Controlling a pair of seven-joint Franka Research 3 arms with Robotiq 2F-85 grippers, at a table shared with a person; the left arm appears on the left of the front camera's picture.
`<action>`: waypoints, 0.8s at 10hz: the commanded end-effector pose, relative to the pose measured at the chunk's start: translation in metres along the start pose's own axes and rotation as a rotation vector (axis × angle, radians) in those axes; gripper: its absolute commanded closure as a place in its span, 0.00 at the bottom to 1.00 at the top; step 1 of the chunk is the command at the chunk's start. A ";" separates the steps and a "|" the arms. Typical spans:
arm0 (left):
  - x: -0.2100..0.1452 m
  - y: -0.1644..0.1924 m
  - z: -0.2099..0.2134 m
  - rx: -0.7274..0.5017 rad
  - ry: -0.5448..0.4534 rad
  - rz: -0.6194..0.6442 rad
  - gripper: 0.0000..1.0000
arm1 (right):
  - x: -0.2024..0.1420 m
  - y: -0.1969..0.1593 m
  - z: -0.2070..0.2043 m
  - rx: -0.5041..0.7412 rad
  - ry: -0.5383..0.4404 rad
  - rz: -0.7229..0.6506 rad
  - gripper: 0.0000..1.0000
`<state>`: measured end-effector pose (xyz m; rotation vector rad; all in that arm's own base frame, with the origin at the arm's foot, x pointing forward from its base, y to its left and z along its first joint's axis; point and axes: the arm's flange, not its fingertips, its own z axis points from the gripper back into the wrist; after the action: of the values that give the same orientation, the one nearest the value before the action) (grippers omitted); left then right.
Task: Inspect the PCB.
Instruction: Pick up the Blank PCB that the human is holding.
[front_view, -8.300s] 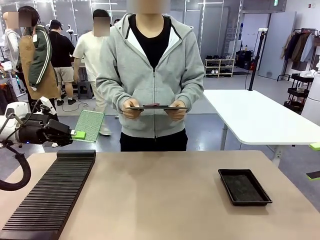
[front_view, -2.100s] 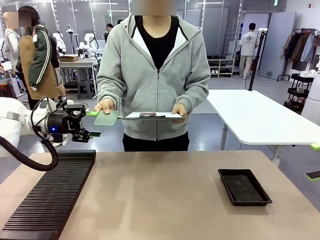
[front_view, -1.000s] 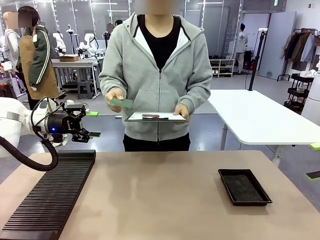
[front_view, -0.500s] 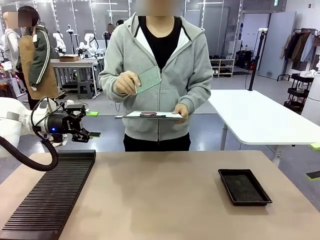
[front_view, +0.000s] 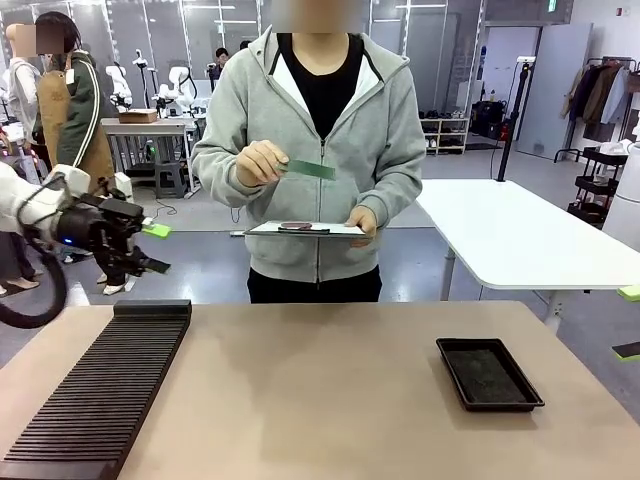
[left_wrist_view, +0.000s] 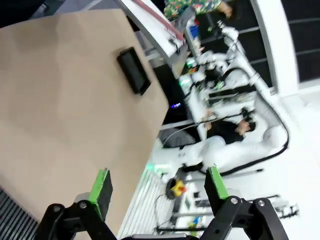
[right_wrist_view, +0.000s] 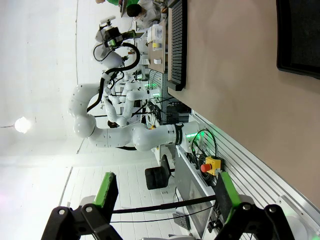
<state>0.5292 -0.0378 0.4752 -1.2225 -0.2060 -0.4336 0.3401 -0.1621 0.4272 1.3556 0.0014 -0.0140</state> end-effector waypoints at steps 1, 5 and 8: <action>-0.050 -0.036 0.013 0.056 0.014 -0.157 0.05 | 0.001 0.001 0.001 -0.001 -0.002 -0.004 0.00; -0.157 -0.057 0.047 -0.032 -0.137 -0.043 0.05 | 0.001 0.001 0.001 -0.001 -0.002 -0.004 0.00; -0.205 -0.043 0.071 -0.102 -0.215 -0.005 0.05 | 0.001 0.001 0.001 -0.001 -0.002 -0.004 0.00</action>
<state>0.3354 0.0540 0.4575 -1.3282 -0.3612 -0.3219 0.3405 -0.1620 0.4264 1.3558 0.0035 -0.0147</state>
